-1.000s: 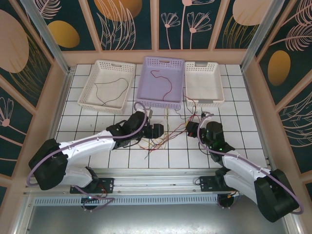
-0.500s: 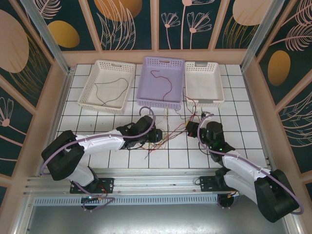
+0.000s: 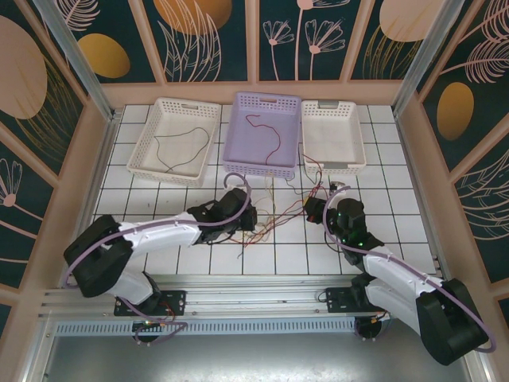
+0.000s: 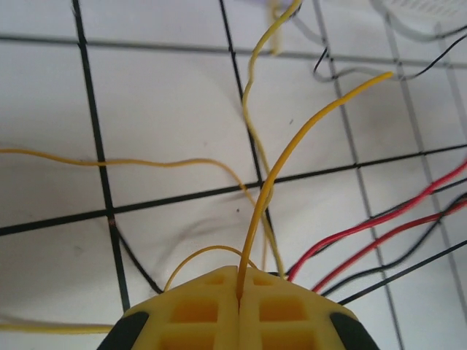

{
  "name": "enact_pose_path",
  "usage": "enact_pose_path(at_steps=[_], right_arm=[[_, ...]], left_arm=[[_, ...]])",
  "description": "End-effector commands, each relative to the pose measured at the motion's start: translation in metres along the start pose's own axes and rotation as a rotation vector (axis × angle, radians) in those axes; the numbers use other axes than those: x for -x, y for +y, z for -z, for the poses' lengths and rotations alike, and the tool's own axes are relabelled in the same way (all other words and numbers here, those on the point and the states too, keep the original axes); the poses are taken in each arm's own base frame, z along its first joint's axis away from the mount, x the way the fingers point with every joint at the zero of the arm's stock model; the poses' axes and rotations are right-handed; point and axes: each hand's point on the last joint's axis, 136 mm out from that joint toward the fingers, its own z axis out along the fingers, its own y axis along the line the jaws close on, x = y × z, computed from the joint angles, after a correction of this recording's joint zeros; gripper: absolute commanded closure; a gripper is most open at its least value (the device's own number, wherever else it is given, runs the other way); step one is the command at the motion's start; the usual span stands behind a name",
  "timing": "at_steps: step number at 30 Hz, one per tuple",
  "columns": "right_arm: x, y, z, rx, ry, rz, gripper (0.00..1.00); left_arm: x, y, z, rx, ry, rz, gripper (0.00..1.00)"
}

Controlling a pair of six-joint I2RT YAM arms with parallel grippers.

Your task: Untangle the cables

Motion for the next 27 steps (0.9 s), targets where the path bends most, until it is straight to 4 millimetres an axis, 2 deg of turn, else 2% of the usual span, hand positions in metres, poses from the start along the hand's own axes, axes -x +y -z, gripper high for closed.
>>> enact_pose_path(at_steps=[1,7,14,20,24,27], right_arm=[[0.011,-0.001,0.001,-0.001,-0.041,-0.011,1.00],[0.008,-0.014,-0.002,-0.010,-0.008,-0.074,1.00],[0.004,-0.051,-0.004,-0.165,0.013,-0.140,1.00],[0.001,-0.079,0.000,-0.286,0.016,-0.191,1.00],[0.000,-0.082,-0.001,-0.294,0.021,-0.197,1.00],[-0.002,-0.090,0.001,-0.342,0.025,-0.199,1.00]], left_arm=[[0.021,0.005,0.031,0.011,-0.126,0.029,1.00],[0.048,0.008,0.084,-0.052,-0.307,0.111,1.00],[0.081,0.013,0.159,-0.084,-0.489,0.153,1.00],[0.099,0.020,0.209,-0.030,-0.565,0.132,1.00],[0.112,0.025,0.244,-0.007,-0.629,0.133,1.00],[0.126,0.030,0.280,0.024,-0.698,0.137,1.00]])
